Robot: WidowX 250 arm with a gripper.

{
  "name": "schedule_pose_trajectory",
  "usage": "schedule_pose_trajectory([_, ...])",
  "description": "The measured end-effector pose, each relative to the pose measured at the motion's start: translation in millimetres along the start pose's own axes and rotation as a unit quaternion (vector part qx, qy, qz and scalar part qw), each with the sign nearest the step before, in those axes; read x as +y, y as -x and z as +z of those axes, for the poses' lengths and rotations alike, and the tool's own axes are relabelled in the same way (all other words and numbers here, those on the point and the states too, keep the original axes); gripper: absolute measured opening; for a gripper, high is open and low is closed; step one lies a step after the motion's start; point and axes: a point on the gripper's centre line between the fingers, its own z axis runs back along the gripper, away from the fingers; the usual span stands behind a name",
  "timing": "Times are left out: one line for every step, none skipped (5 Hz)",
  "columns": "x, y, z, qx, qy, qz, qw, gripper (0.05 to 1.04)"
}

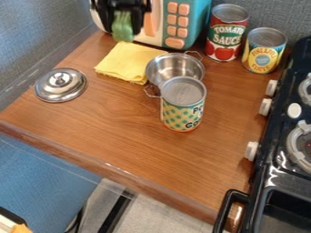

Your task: Put the green pepper on top of the yellow cloth

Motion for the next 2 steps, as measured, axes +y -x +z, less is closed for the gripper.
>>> schedule_pose_trajectory([1.2,1.0,-22.3,0.024,-0.006,0.008,0.9997,0.786])
schedule_pose_trajectory([-2.6,3.5,-29.1,0.031,-0.014,-0.006,0.9994,0.786])
